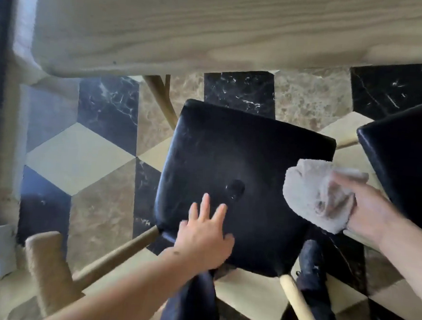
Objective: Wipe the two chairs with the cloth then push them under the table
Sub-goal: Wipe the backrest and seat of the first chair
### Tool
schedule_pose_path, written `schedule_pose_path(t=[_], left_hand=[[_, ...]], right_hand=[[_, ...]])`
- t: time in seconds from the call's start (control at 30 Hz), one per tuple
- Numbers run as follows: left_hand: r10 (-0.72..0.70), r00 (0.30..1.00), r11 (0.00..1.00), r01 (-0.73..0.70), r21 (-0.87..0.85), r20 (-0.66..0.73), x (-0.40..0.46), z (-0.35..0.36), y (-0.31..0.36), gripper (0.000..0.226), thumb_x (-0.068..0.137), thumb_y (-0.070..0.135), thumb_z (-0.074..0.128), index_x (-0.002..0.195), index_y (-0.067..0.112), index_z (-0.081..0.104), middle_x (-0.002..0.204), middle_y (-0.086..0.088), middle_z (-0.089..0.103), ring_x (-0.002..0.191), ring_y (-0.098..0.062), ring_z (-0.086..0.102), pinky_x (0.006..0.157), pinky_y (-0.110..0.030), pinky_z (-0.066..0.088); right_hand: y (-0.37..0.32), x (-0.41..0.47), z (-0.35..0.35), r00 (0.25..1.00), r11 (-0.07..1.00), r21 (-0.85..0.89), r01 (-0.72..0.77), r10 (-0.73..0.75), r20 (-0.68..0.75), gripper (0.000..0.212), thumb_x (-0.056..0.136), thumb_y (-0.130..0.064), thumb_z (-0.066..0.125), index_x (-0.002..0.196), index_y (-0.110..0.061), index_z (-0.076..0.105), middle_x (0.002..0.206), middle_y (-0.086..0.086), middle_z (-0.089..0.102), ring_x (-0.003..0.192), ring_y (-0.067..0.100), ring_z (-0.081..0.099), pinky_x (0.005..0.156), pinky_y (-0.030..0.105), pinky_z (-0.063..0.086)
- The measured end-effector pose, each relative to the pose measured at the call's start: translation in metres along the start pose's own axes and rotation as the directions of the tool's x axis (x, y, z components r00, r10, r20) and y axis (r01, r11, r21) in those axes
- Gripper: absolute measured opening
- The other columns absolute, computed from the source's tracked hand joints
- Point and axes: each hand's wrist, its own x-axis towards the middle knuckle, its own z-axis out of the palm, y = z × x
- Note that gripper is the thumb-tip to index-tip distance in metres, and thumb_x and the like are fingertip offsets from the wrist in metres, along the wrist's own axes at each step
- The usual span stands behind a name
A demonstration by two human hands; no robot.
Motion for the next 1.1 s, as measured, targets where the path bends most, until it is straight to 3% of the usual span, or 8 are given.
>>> schedule_pose_path(t=[0.23,0.33,0.43,0.57,0.8,0.9,1.0,1.1], left_hand=[[0.115,0.966,0.955,-0.043,0.293,-0.233,0.104,-0.002,-0.096,0.085,0.097,0.041,0.044,0.164,0.034,-0.007,0.17,-0.009,-0.024,0.158,-0.035,-0.013,0.127,-0.052,0.012],[0.198,0.926,0.953,-0.106,0.283,-0.32,0.117,0.003,-0.107,0.087,0.097,0.042,0.045,0.163,0.034,-0.011,0.171,-0.005,-0.022,0.159,-0.031,-0.013,0.128,-0.053,0.007],[0.259,0.915,0.944,-0.173,0.28,-0.308,0.133,0.0,-0.103,0.091,0.1,0.056,0.045,0.159,0.037,-0.022,0.169,-0.003,-0.027,0.157,-0.03,-0.02,0.125,-0.055,0.002],[0.231,0.945,0.941,-0.156,0.3,-0.232,0.145,0.002,-0.096,0.099,0.099,0.064,0.047,0.158,0.035,-0.026,0.165,-0.009,-0.037,0.153,-0.034,-0.031,0.123,-0.064,-0.002],[0.261,0.946,0.919,-0.183,0.349,-0.191,0.143,0.003,-0.1,0.13,0.081,0.073,0.066,0.158,0.029,-0.029,0.162,-0.016,-0.04,0.149,-0.041,-0.035,0.121,-0.069,-0.004],[0.262,0.94,0.915,-0.17,0.365,-0.22,0.144,0.009,-0.099,0.127,0.083,0.073,0.063,0.158,0.028,-0.029,0.163,-0.019,-0.036,0.15,-0.042,-0.034,0.121,-0.07,-0.003],[0.276,0.929,0.912,-0.173,0.372,-0.244,0.145,0.016,-0.101,0.122,0.086,0.072,0.06,0.158,0.027,-0.027,0.165,-0.02,-0.032,0.15,-0.043,-0.032,0.121,-0.07,-0.003],[0.275,0.925,0.918,-0.172,0.358,-0.261,0.144,0.024,-0.105,0.121,0.088,0.069,0.06,0.156,0.026,-0.031,0.167,-0.019,-0.029,0.148,-0.041,-0.038,0.119,-0.069,-0.009]], right_hand=[[-0.017,0.058,0.112,0.958,0.949,-0.312,0.039,-0.124,-0.258,0.014,0.055,-0.011,0.069,0.068,-0.01,0.068,0.082,0.015,0.063,0.087,0.034,0.067,0.085,0.049,0.056],[-0.029,0.069,0.14,0.924,0.93,-0.357,0.089,-0.211,-0.318,0.038,0.036,-0.014,0.056,0.074,-0.01,0.056,0.083,0.008,0.049,0.082,0.03,0.054,0.077,0.048,0.049],[-0.038,0.073,0.157,0.929,0.971,-0.14,0.194,-0.228,-0.292,0.018,0.052,-0.002,0.049,0.07,-0.004,0.049,0.074,0.008,0.053,0.07,0.033,0.064,0.077,0.053,0.057],[-0.044,0.083,0.164,0.954,0.96,0.141,0.242,-0.209,-0.217,0.023,0.075,0.01,0.04,0.089,-0.002,0.052,0.121,0.017,0.058,0.092,0.039,0.07,0.071,0.047,0.061],[-0.053,0.116,0.207,0.899,0.949,-0.173,0.264,-0.307,-0.311,0.022,0.08,-0.011,0.072,0.1,-0.008,0.063,0.099,0.012,0.071,0.086,0.027,0.074,0.071,0.04,0.063],[-0.048,0.137,0.245,0.773,0.751,-0.555,0.358,-0.572,-0.275,0.017,0.079,-0.013,0.055,0.096,-0.01,0.056,0.076,0.007,0.07,0.065,0.024,0.074,0.047,0.024,0.05],[-0.029,0.162,0.282,0.61,0.234,-0.876,0.423,-0.788,0.085,0.027,0.083,-0.019,0.05,0.104,-0.011,0.065,0.109,0.011,0.073,0.108,0.031,0.068,0.086,0.035,0.054],[-0.004,0.182,0.313,0.608,-0.254,-0.876,0.41,-0.639,0.47,0.046,0.091,-0.026,0.05,0.136,-0.015,0.056,0.154,0.007,0.045,0.148,0.026,0.031,0.121,0.049,0.025]])
